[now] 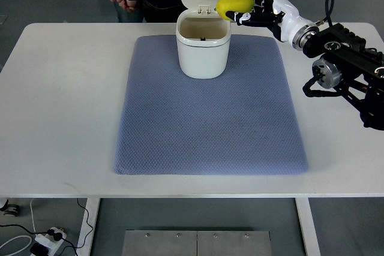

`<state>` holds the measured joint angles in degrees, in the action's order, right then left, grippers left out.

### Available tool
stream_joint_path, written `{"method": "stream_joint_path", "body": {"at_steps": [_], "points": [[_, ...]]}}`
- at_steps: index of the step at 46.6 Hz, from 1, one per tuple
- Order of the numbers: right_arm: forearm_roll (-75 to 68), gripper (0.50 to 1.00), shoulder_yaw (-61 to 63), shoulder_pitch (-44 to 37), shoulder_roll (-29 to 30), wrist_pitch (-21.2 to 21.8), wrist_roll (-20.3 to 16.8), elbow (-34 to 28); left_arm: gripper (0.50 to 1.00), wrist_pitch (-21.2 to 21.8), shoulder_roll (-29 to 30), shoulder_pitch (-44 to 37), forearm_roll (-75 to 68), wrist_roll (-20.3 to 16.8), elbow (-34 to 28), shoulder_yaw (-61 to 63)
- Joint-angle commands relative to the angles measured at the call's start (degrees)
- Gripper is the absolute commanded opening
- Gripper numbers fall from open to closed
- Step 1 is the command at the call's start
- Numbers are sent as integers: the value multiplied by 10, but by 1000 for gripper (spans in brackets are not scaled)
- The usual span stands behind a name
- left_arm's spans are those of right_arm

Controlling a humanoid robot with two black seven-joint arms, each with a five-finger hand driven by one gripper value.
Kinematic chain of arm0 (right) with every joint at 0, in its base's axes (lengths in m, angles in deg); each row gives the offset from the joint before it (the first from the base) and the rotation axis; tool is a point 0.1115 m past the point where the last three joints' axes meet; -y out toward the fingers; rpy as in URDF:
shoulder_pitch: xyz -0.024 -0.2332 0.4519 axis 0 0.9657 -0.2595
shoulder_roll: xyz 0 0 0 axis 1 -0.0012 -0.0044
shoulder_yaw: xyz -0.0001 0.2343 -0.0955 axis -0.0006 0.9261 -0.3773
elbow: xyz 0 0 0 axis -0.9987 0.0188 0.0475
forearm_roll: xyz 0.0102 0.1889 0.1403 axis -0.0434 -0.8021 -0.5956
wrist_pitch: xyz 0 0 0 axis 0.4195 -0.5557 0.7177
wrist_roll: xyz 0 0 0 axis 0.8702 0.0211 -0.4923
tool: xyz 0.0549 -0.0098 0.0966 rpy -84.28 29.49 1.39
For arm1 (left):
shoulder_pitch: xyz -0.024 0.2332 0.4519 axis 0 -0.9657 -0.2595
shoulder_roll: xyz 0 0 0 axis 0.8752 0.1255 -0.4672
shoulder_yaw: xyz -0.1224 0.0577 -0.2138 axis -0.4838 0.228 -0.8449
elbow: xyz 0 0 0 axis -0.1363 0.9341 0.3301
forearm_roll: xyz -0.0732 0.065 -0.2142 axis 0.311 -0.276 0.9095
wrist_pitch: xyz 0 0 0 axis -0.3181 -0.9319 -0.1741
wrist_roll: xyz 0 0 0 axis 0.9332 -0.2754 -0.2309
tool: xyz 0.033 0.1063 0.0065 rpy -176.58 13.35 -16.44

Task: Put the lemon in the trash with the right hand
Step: 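Lift the lemon with the right hand and carry it over the bin, then lower the lemon into the white bin and open the right hand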

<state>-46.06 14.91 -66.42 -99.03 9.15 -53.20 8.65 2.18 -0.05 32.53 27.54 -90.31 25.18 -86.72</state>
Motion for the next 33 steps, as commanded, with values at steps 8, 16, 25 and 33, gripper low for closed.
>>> {"method": "stream_joint_path", "body": {"at_steps": [8, 16, 25, 33], "points": [[0, 500, -18, -22, 29, -10, -23, 14, 1000, 0, 0, 0, 0, 0, 0, 0], [0, 500, -25, -28, 50, -19, -27, 36, 1000, 0, 0, 0, 0, 0, 0, 0], [0, 500, -26, -37, 74, -19, -28, 61, 1000, 0, 0, 0, 0, 0, 0, 0], [0, 500, -37, -48, 90, -19, -33, 80, 1000, 0, 0, 0, 0, 0, 0, 0]]}}
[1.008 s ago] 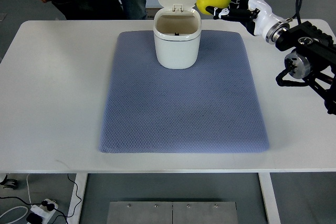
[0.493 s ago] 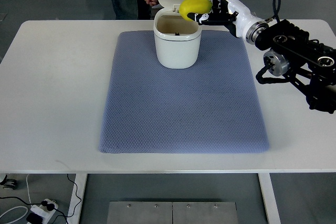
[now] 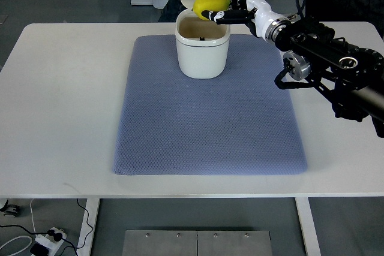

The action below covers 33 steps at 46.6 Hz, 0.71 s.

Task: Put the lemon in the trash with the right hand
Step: 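Lower the lemon into the white bin and open the right hand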

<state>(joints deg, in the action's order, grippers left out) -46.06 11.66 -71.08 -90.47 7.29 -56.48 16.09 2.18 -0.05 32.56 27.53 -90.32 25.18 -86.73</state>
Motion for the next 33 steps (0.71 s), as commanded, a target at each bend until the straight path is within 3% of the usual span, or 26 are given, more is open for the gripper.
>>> {"method": "stream_joint_path", "body": {"at_steps": [1, 13, 28, 33], "points": [[0, 500, -5, -4, 6, 0, 0, 8, 1000, 0, 0, 0, 0, 0, 0, 0], [0, 506, -6, -7, 9, 0, 0, 11, 1000, 0, 0, 0, 0, 0, 0, 0], [0, 769, -6, -7, 9, 0, 1, 18, 1000, 0, 0, 0, 0, 0, 0, 0], [0, 799, -5, -7, 9, 0, 1, 18, 1000, 0, 0, 0, 0, 0, 0, 0]]}}
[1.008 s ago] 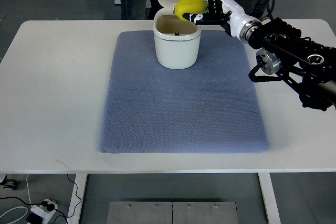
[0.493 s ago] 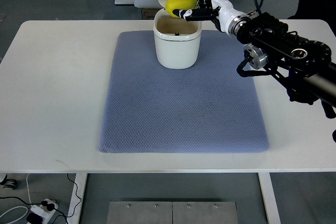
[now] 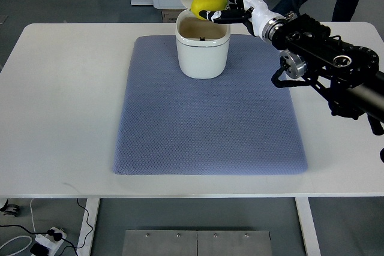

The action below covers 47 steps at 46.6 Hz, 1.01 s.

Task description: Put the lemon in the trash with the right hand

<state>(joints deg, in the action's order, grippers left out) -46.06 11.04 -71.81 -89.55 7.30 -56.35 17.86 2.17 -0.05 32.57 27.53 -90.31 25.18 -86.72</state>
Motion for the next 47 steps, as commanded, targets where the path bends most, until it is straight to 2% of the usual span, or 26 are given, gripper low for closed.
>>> {"method": "stream_joint_path", "body": {"at_steps": [1, 16, 21, 25, 37, 47], "points": [[0, 805, 1, 0, 0, 0, 0, 0, 1000, 0, 0, 0, 0, 0, 0, 0], [-2, 903, 1, 0, 0, 0, 1, 0, 1000, 0, 0, 0, 0, 0, 0, 0], [-6, 964, 1, 0, 0, 0, 1, 0, 1000, 0, 0, 0, 0, 0, 0, 0], [-10, 981, 1, 0, -1, 1, 1, 0, 1000, 0, 0, 0, 0, 0, 0, 0], [-10, 993, 3, -2, -13, 11, 1, -7, 1000, 0, 0, 0, 0, 0, 0, 0], [-23, 995, 5, 4, -71, 25, 0, -50, 1000, 0, 0, 0, 0, 0, 0, 0]]}}
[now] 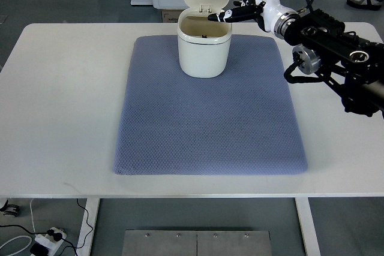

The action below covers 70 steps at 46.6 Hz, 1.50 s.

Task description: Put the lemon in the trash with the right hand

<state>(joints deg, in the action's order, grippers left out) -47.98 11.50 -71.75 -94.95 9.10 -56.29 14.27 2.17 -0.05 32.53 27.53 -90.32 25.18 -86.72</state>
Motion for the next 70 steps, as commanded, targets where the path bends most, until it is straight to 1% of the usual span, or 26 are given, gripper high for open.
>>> {"method": "stream_joint_path", "body": {"at_steps": [1, 8, 15, 20, 24, 30, 39, 45, 55, 60, 70], "points": [[-4, 995, 2, 4, -24, 9, -1, -18, 1000, 0, 0, 0, 0, 0, 0, 0], [-11, 995, 9, 15, -67, 13, -1, -36, 1000, 0, 0, 0, 0, 0, 0, 0], [-12, 995, 44, 50, -96, 14, 0, -45, 1000, 0, 0, 0, 0, 0, 0, 0], [-12, 995, 68, 73, -100, 13, 2, -44, 1000, 0, 0, 0, 0, 0, 0, 0], [-11, 995, 125, 112, -101, 12, 3, -45, 1000, 0, 0, 0, 0, 0, 0, 0], [-10, 998, 170, 135, -103, 11, 7, -42, 1000, 0, 0, 0, 0, 0, 0, 0], [-9, 1000, 228, 190, -103, 12, 7, -39, 1000, 0, 0, 0, 0, 0, 0, 0], [-10, 1000, 276, 224, -93, 12, 5, -33, 1000, 0, 0, 0, 0, 0, 0, 0], [-10, 1000, 392, 308, -38, 12, 5, -16, 1000, 0, 0, 0, 0, 0, 0, 0], [-11, 1000, 411, 322, -29, 13, 5, -18, 1000, 0, 0, 0, 0, 0, 0, 0], [-10, 1000, 465, 343, 13, 14, 5, -20, 1000, 0, 0, 0, 1, 0, 0, 0]]}}
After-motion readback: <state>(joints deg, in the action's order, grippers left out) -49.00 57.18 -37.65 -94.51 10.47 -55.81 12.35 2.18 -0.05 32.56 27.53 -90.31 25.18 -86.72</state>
